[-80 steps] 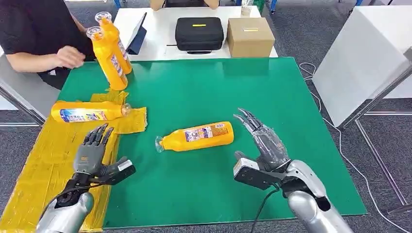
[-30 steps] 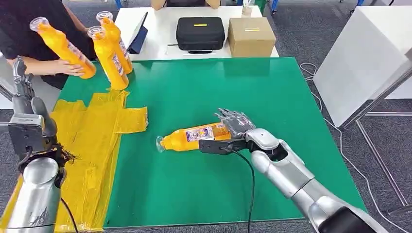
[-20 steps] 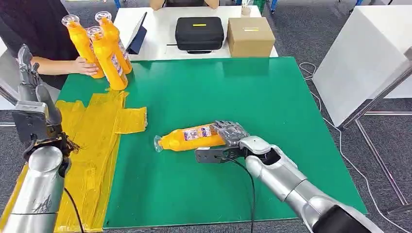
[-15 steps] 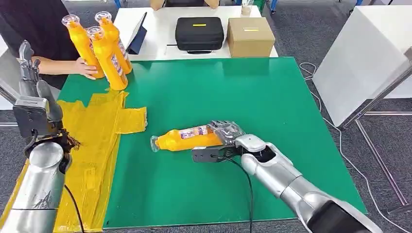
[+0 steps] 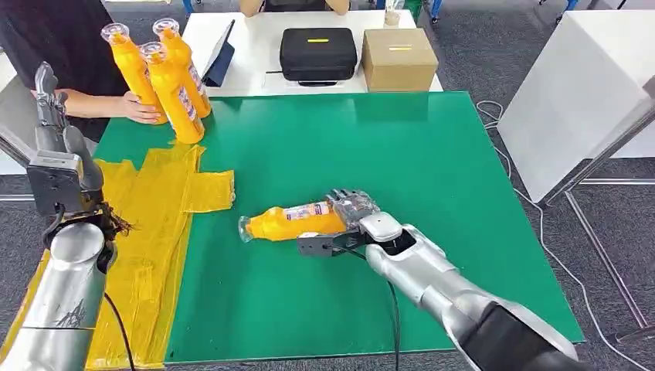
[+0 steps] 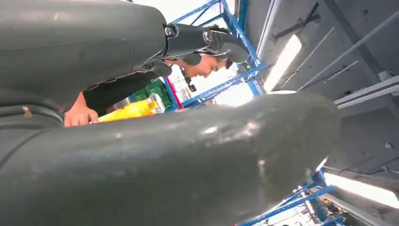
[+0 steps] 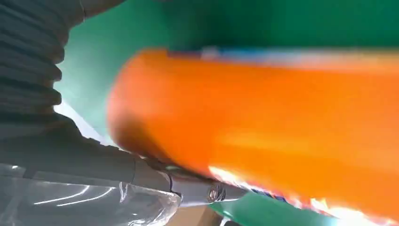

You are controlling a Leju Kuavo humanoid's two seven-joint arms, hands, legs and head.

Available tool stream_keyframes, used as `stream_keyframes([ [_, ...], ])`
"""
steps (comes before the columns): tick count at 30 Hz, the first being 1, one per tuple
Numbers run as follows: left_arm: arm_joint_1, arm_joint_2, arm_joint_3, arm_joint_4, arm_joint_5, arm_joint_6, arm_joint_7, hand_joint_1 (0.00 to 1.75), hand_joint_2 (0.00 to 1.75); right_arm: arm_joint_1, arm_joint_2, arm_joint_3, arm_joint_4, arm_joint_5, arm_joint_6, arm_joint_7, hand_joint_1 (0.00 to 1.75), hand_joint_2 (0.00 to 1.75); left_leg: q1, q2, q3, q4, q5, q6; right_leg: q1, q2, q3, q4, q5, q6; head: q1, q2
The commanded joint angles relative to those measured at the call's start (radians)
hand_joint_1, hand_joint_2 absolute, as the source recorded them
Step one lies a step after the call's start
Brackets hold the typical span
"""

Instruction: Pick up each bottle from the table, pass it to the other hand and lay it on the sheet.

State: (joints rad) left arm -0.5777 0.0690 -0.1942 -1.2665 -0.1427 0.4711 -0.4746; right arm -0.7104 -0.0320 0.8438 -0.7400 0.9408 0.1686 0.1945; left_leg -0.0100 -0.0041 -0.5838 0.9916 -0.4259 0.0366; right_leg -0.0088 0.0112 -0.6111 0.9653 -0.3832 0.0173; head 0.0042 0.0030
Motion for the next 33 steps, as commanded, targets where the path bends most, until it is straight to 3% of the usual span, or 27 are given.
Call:
stream_keyframes([
  [1, -0.025, -0.002, -0.005, 0.048, 0.015, 0.01, -0.002, 0.0, 0.0, -0.051, 0.092, 0.065, 0.282, 0.042, 0.007, -0.022, 0.0, 1.75, 0.001, 0.0, 0.005, -0.001, -0.001, -0.002, 0.001, -0.001, 0.005, -0.002, -0.001, -0.001, 0.0, 0.0],
  [11, -0.024, -0.008, 0.004, 0.056, 0.018, 0.009, -0.013, 0.0, 0.0, -0.05, 0.096, 0.065, 0.296, 0.066, 0.025, -0.033, 0.0, 1.75, 0.001, -0.001, 0.01, -0.002, -0.001, -0.003, 0.001, -0.002, 0.01, -0.003, 0.0, -0.001, 0.001, 0.0],
  [12, -0.025, -0.008, 0.006, 0.056, 0.018, 0.01, -0.014, 0.0, 0.0, -0.05, 0.097, 0.064, 0.298, 0.066, 0.025, -0.034, 0.14, 1.75, 0.001, -0.001, 0.01, -0.001, -0.001, -0.003, 0.001, -0.001, 0.01, -0.002, 0.0, -0.001, 0.0, 0.0],
  [13, -0.025, -0.008, 0.009, 0.055, 0.021, 0.011, -0.016, 0.0, 0.0, -0.051, 0.099, 0.06, 0.301, 0.065, 0.025, -0.037, 1.62, 1.75, 0.001, -0.001, 0.011, -0.002, -0.001, -0.003, 0.001, -0.002, 0.011, -0.003, 0.0, -0.001, 0.001, 0.0],
  [14, -0.027, -0.007, 0.01, 0.055, 0.021, 0.011, -0.016, 0.0, 0.0, -0.053, 0.1, 0.06, 0.301, 0.065, 0.026, -0.037, 1.75, 1.75, 0.001, -0.001, 0.012, -0.001, -0.001, -0.003, 0.001, -0.001, 0.012, -0.002, 0.0, -0.001, 0.001, 0.0],
  [27, -0.039, -0.013, 0.02, 0.077, 0.021, 0.014, -0.028, 0.0, 0.0, -0.069, 0.087, 0.007, 0.242, 0.026, 0.015, -0.064, 1.75, 1.75, 0.001, -0.002, 0.013, -0.001, -0.001, -0.003, 0.001, -0.003, 0.013, -0.002, -0.001, -0.001, 0.001, 0.0],
  [31, 0.0, -0.01, 0.042, 0.031, 0.028, -0.012, -0.01, 0.0, 0.0, -0.073, 0.063, -0.091, 0.106, -0.045, -0.015, -0.018, 1.75, 1.75, 0.001, 0.0, 0.012, 0.0, -0.001, -0.003, 0.001, -0.001, 0.011, -0.001, 0.0, -0.001, 0.001, 0.0],
  [33, 0.03, -0.013, 0.058, 0.003, 0.12, -0.113, 0.04, 0.0, 0.0, -0.056, 0.038, -0.17, -0.045, -0.108, -0.028, -0.009, 1.75, 1.75, 0.001, 0.0, 0.012, 0.0, -0.002, -0.004, 0.001, -0.001, 0.012, -0.001, -0.001, -0.001, 0.001, 0.0],
])
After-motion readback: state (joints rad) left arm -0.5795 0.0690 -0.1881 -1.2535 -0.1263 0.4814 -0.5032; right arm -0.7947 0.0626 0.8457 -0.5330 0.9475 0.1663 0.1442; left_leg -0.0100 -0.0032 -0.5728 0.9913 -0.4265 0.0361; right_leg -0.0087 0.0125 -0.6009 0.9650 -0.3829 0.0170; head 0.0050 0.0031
